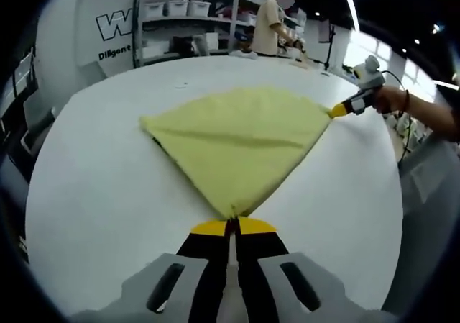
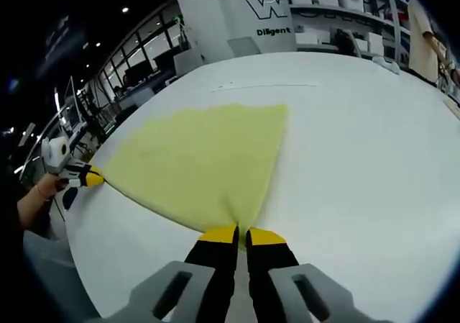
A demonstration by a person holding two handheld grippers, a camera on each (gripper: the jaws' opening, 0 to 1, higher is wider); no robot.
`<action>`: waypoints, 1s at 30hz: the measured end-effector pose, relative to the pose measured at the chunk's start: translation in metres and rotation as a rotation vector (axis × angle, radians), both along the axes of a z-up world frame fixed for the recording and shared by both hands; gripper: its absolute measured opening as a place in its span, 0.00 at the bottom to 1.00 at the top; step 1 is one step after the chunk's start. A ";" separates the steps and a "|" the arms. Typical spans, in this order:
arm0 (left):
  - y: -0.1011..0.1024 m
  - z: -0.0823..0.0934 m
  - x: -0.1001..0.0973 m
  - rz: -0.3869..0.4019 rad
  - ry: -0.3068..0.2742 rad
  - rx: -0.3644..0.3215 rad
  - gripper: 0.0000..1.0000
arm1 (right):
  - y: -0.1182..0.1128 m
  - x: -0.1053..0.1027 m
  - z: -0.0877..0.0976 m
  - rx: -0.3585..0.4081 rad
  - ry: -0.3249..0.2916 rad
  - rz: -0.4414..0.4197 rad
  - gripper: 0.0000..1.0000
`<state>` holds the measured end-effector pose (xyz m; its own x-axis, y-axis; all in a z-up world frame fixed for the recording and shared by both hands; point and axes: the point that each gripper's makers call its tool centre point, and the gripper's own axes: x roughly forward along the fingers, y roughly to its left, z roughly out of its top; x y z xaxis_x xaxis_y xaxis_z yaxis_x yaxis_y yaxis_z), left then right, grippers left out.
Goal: Fold the garment on the visible template until the final outline fits inside the template.
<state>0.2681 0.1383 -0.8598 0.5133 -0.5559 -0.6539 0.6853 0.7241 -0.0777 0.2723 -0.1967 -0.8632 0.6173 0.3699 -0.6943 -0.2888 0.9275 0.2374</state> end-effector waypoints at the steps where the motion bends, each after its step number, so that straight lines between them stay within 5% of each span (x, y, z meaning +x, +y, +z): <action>1: 0.000 0.000 0.000 -0.004 -0.002 0.004 0.00 | 0.000 0.000 0.000 0.000 0.000 0.000 0.00; 11: 0.004 0.005 0.002 -0.083 -0.040 0.051 0.00 | -0.001 0.000 0.000 0.001 0.000 -0.001 0.00; 30: 0.008 0.000 0.003 -0.076 -0.031 0.078 0.00 | 0.000 -0.005 0.000 0.033 0.033 -0.022 0.00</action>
<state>0.2716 0.1461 -0.8593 0.4926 -0.5419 -0.6810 0.7394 0.6733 -0.0010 0.2672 -0.1965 -0.8634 0.6023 0.3790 -0.7026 -0.2595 0.9252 0.2767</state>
